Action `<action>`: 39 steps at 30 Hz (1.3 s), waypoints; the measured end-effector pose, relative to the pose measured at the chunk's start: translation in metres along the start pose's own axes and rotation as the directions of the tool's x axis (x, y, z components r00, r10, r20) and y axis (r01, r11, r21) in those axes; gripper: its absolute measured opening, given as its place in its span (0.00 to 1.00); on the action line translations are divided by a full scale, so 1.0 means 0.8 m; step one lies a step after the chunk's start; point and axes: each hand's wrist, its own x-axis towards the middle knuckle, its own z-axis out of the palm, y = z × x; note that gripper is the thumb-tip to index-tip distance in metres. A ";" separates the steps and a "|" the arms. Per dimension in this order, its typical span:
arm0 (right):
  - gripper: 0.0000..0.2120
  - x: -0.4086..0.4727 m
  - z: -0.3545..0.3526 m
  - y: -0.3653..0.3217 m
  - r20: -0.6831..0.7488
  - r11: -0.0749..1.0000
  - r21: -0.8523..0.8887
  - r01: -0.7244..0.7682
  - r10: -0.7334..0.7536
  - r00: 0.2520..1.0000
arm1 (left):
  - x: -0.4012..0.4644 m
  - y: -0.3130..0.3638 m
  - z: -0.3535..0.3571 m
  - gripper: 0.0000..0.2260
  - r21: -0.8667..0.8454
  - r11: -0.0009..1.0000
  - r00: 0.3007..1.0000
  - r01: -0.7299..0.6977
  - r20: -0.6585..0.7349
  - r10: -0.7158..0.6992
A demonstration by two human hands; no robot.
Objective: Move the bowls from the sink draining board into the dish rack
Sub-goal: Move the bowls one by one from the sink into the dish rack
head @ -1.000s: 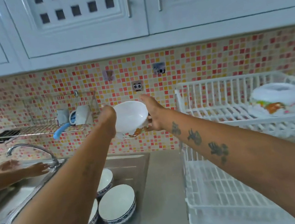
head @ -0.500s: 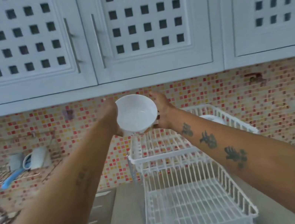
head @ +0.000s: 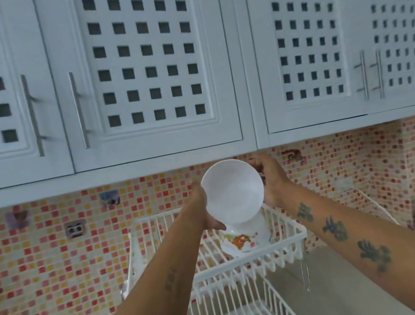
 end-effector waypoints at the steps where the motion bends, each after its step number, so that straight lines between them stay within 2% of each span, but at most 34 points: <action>1: 0.21 0.004 -0.005 0.000 -0.009 1.000 0.004 0.009 -0.009 1.000 | -0.011 0.000 0.007 0.43 0.018 1.000 0.999 -0.006 0.035 0.005; 5: 0.17 0.012 -0.019 0.001 -0.032 0.998 0.002 0.064 -0.064 0.997 | -0.022 -0.006 0.023 0.29 0.035 0.994 0.987 -0.104 0.124 0.098; 7: 0.18 0.019 -0.025 0.006 -0.039 0.995 -0.043 0.092 -0.093 0.995 | -0.019 -0.009 0.028 0.30 0.042 0.978 0.960 -0.203 0.207 0.191; 8: 0.18 0.022 -0.025 0.008 -0.034 0.991 -0.089 0.099 -0.102 0.994 | -0.011 -0.012 0.030 0.35 0.082 0.956 0.949 -0.280 0.175 0.263; 10: 0.15 0.026 -0.025 0.014 -0.016 0.978 -0.186 0.090 -0.095 0.995 | 0.000 -0.018 0.034 0.40 0.201 0.891 0.913 -0.408 0.052 0.406; 12: 0.14 0.031 -0.026 0.023 -0.013 0.970 -0.231 0.076 -0.081 0.997 | 0.005 -0.024 0.038 0.39 0.290 0.811 0.850 -0.508 0.015 0.527; 16: 0.12 0.045 -0.033 0.043 -0.048 0.974 -0.225 0.033 -0.045 0.998 | 0.018 -0.040 0.038 0.33 0.437 0.668 0.753 -0.602 0.032 0.657; 21: 0.15 0.054 -0.037 0.063 -0.038 0.963 -0.268 -0.044 0.035 0.999 | 0.032 -0.062 0.036 0.35 0.623 0.475 0.660 -0.622 0.090 0.746; 23: 0.16 0.054 -0.039 0.069 -0.048 0.955 -0.293 -0.042 0.029 0.998 | 0.033 -0.065 0.037 0.35 0.665 0.439 0.657 -0.605 0.104 0.747; 27: 0.08 0.054 -0.042 0.087 -0.005 0.944 -0.328 0.023 -0.026 1.000 | 0.037 -0.073 0.039 0.42 0.770 0.358 0.673 -0.529 0.123 0.729; 31: 0.11 0.059 -0.043 0.105 0.051 0.941 -0.336 0.032 -0.016 0.999 | 0.044 -0.088 0.036 0.52 0.845 0.351 0.759 -0.403 0.093 0.645; 34: 0.15 0.062 -0.040 0.118 0.068 0.917 -0.397 0.028 -0.001 0.998 | 0.050 -0.095 0.031 0.55 0.883 0.355 0.818 -0.308 0.055 0.572; 39: 0.17 0.065 -0.040 0.126 0.038 0.860 -0.508 0.043 -0.027 0.999 | 0.052 -0.098 0.034 0.60 0.928 0.311 0.867 -0.205 0.025 0.498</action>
